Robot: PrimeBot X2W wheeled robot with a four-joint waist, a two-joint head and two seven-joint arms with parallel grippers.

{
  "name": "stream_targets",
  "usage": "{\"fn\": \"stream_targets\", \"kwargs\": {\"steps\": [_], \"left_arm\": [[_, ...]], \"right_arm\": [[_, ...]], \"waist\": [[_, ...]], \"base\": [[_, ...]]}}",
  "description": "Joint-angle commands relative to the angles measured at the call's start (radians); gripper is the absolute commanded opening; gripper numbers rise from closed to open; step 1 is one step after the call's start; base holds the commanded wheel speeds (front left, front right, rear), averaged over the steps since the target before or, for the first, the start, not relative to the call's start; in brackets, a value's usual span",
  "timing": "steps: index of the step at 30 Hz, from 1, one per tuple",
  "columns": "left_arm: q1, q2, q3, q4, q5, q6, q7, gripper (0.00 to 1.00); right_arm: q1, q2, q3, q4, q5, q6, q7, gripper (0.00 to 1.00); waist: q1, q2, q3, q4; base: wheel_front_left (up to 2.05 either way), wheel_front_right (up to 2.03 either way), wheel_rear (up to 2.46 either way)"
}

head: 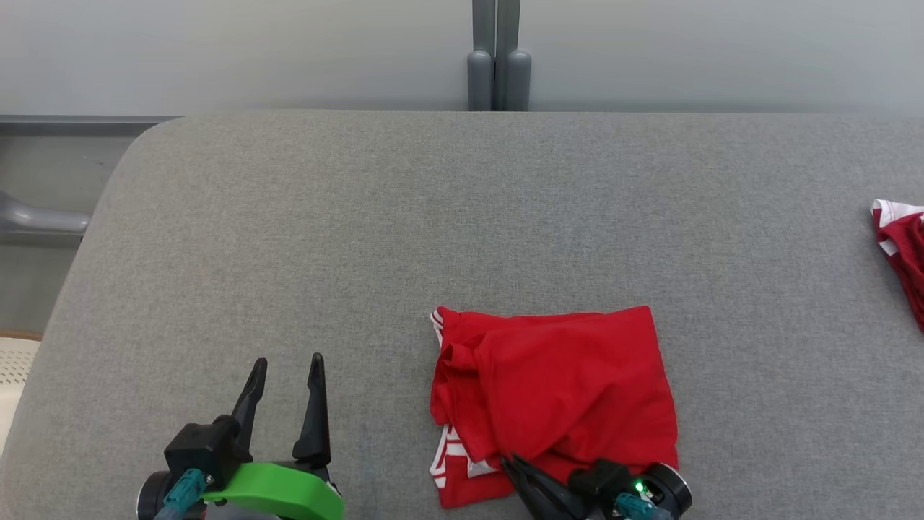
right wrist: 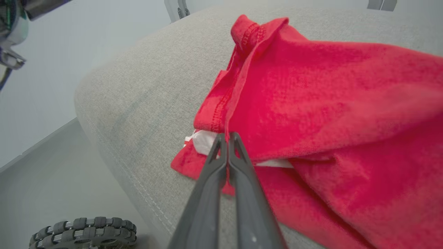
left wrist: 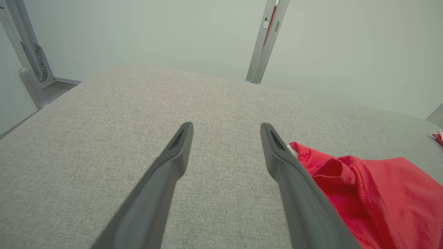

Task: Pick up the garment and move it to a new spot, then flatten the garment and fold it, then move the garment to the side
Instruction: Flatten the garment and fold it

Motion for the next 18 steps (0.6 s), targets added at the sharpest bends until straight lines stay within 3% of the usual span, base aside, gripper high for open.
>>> {"fn": "stream_targets", "kwargs": {"steps": [1, 11, 18], "left_arm": [[0.01, 0.008, 0.001, -0.003, 0.0, 0.007, 0.002, 1.0], [0.006, 0.01, -0.002, -0.015, -0.002, 0.014, 0.003, 1.0], [-0.009, 0.011, -0.003, -0.01, -0.006, 0.011, 0.002, 1.0]], "right_arm": [[-0.016, 0.002, 0.009, -0.003, 0.01, 0.0, -0.008, 0.0], [-0.098, 0.024, 0.105, -0.022, 0.052, 0.0, -0.017, 0.0], [-0.154, 0.037, 0.156, 0.063, 0.108, 0.0, -0.011, 0.0]], "waist": [[0.0, 0.0, 0.0, 0.002], [0.0, 0.0, 0.007, 0.003], [0.0, 0.0, 0.011, 0.016]], "base": [[0.0, 0.0, 0.0], [0.0, 0.0, 0.0], [0.0, 0.0, 0.0]]}}
